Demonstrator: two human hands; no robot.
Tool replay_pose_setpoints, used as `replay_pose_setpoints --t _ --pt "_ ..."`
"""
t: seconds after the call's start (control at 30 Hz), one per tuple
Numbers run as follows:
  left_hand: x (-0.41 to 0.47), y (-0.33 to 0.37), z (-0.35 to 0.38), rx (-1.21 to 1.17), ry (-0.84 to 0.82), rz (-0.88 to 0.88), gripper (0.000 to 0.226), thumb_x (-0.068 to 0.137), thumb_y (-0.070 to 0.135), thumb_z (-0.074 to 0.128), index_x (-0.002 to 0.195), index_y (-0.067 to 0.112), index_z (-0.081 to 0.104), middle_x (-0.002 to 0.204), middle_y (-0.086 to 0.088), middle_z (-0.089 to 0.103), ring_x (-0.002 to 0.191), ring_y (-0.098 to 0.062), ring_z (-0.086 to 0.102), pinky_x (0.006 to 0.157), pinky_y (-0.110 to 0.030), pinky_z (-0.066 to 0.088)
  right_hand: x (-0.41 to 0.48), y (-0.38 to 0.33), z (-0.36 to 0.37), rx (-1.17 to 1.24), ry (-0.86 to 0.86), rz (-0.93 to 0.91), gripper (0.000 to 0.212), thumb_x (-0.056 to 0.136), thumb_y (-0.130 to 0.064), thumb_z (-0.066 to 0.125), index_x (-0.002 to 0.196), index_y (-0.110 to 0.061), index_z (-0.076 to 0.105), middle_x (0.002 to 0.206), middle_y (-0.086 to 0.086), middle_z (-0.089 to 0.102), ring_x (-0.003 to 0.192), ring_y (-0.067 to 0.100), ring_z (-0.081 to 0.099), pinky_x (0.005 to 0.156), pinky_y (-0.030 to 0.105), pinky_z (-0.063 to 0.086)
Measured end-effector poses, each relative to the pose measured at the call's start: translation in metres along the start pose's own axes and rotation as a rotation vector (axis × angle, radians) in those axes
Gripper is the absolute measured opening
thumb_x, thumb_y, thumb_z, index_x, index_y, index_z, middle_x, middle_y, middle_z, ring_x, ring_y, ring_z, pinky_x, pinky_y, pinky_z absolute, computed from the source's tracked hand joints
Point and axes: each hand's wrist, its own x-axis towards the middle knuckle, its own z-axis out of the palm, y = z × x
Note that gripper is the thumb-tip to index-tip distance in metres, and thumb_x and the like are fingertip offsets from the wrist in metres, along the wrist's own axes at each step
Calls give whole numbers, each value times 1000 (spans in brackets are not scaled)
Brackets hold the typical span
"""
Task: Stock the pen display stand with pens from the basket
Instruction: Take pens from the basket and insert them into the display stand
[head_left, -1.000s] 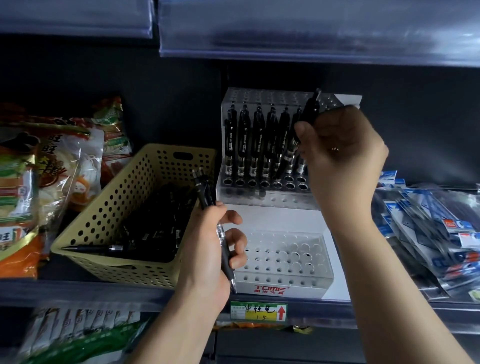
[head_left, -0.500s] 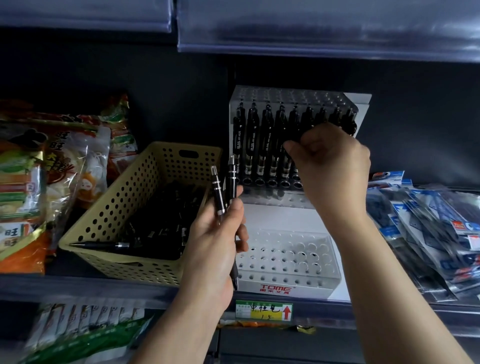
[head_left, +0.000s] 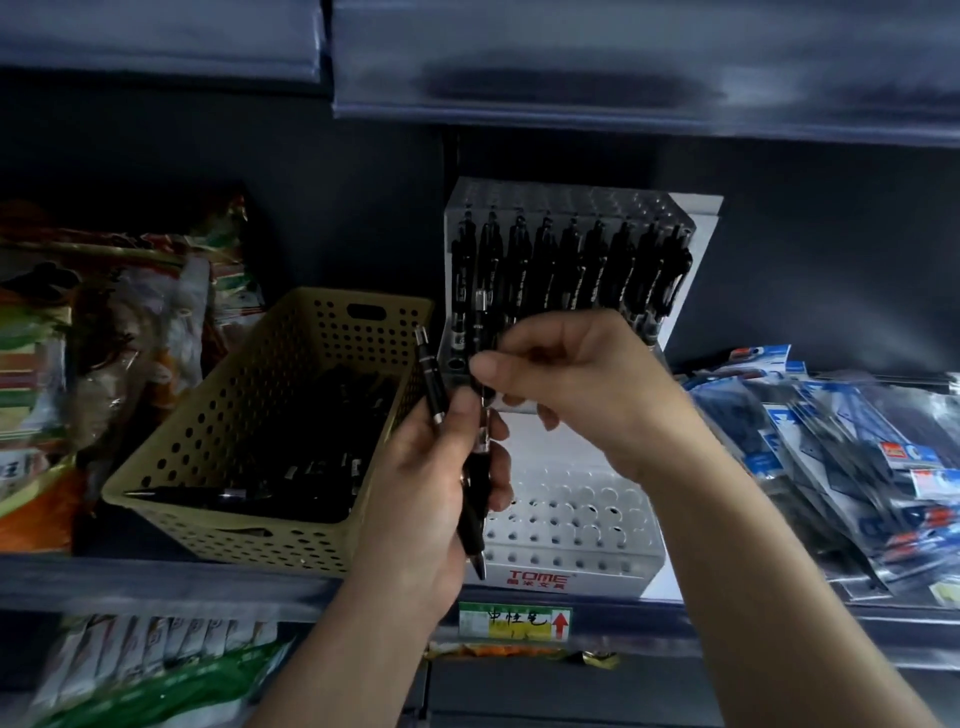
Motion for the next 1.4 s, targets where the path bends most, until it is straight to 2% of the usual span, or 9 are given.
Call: replay_pose_setpoints --t 0.1,0.27,0.37,0.5,0.67,0.8,0.97,1.1,1.4 --pt "0 -1 1 5 7 20 22 80 32 55 91 14 62 69 -2 55 51 -13 46 43 -23 38 0 1 -1 123 42 28 11 70 -19 80 69 -18 69 59 -4 65 55 6 59 50 22 44" --pt "1 -2 5 13 -1 19 21 79 31 55 88 14 62 68 -3 59 51 -14 51 46 -25 44 -1 0 -2 150 130 -15 14 73 -13 79 70 -17 67 60 -2 65 53 5 57 49 21 45" --pt "2 -4 3 10 10 -27 30 80 32 54 95 8 63 78 -9 68 61 -20 63 55 -31 55 -1 -3 -14 168 329 -126 15 76 -13 77 69 -21 66 64 -4 68 58 8 61 48 20 44" --pt "2 -4 2 -48 41 -120 26 86 28 54 97 7 64 93 -13 70 82 -29 70 56 -36 57 -2 -4 -37 182 593 -238 12 78 -12 76 72 -12 66 63 0 65 53 11 55 49 24 45" --pt "1 -1 4 -56 71 -155 23 92 26 52 98 7 64 92 -11 69 73 -24 68 48 -31 54 -1 3 -49 12 771 -285 12 78 -23 73 71 -20 64 67 1 66 61 16 59 63 41 54" --pt "1 -1 5 -49 75 -165 25 92 26 51 101 6 63 90 -9 70 70 -22 68 46 -29 53 -1 3 -47 -71 867 -362 17 81 -23 71 70 -28 59 65 -11 62 60 1 56 63 24 47" --pt "1 -2 3 -34 86 -164 24 91 27 53 99 8 64 87 -7 70 63 -18 66 43 -26 49 1 9 -45 -169 890 -376 11 82 -22 70 76 -17 62 64 -16 59 58 -4 55 64 17 44" --pt "1 -3 2 -5 103 -164 21 91 28 53 95 11 66 84 -4 71 57 -15 62 41 -25 45 5 14 -39 -260 865 -368 13 81 -23 71 73 -21 60 63 -18 58 57 -3 55 59 11 40" --pt "3 -3 -1 -10 113 -145 20 91 27 53 94 12 66 82 -4 68 53 -14 56 39 -24 39 10 20 -28 -471 767 -313 7 79 -24 71 75 -20 66 59 -23 53 57 3 56 57 22 47"
